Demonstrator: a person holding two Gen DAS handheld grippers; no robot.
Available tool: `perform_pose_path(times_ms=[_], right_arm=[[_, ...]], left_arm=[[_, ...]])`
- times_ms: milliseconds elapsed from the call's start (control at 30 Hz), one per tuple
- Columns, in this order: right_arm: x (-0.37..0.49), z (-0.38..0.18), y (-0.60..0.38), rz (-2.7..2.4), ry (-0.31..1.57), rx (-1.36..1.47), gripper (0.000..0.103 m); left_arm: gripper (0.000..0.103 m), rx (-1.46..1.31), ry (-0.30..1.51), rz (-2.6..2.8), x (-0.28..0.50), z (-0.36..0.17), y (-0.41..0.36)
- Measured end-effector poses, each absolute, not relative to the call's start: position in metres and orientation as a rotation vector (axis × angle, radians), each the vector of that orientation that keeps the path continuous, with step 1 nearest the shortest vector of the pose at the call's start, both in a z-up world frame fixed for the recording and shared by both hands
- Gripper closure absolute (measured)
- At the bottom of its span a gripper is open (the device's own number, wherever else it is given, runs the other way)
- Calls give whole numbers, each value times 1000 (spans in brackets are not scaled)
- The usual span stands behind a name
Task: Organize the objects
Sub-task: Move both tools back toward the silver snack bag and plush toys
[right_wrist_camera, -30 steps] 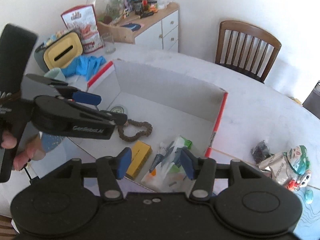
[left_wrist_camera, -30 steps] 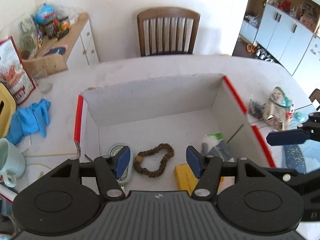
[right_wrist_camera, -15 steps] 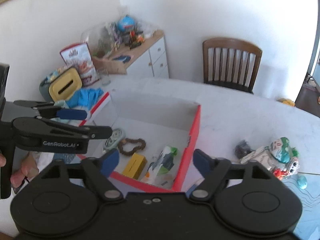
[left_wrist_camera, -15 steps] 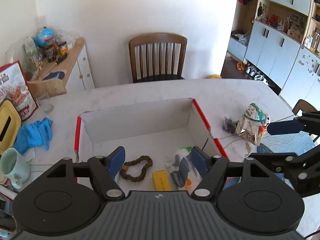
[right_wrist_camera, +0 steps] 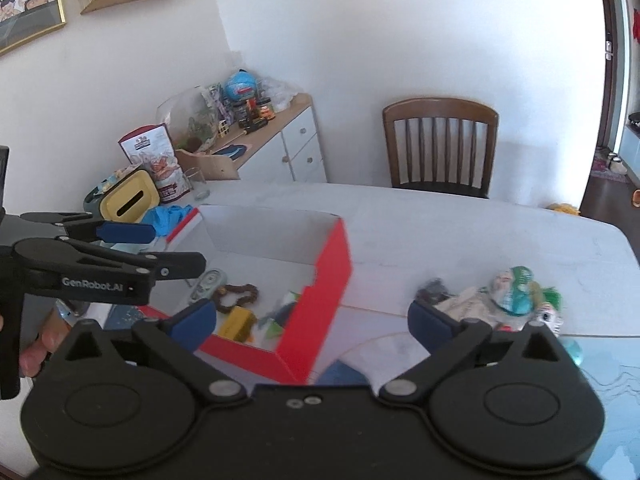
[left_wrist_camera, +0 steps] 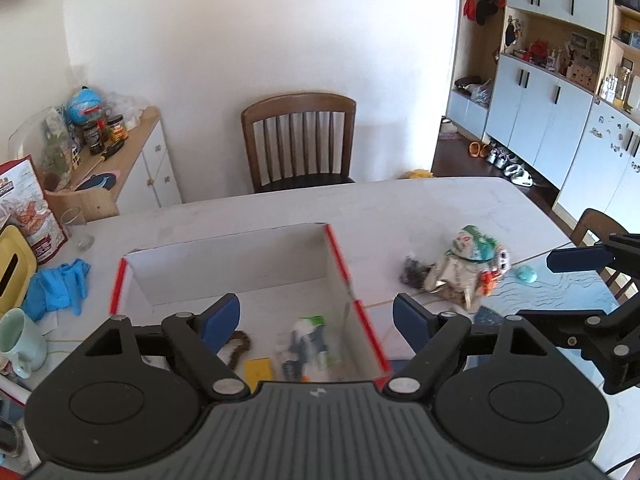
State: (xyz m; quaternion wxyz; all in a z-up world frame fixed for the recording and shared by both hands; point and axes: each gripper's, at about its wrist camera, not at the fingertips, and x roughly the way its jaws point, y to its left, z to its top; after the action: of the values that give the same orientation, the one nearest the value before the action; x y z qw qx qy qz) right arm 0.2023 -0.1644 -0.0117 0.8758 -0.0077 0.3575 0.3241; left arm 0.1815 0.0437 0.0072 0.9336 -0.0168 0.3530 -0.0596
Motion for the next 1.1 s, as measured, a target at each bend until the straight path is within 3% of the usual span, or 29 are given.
perform_pose_path(times_ms=[133,267,400,1100], right_arm=[[201,-13,-195,668,718,-17,1],[205,-16,-229,636,713,-20,1],[211,-24,-263,595,721,-23,1],[284,-105,-382,443,791,-141,1]], left_arm=[[18,-52,711,-135,182,10,19],[5,-53,700,-150,184,9,-9],[1,-51,689,-186,189,3,-40],[1,-27,729,-140,253,-75,-164]])
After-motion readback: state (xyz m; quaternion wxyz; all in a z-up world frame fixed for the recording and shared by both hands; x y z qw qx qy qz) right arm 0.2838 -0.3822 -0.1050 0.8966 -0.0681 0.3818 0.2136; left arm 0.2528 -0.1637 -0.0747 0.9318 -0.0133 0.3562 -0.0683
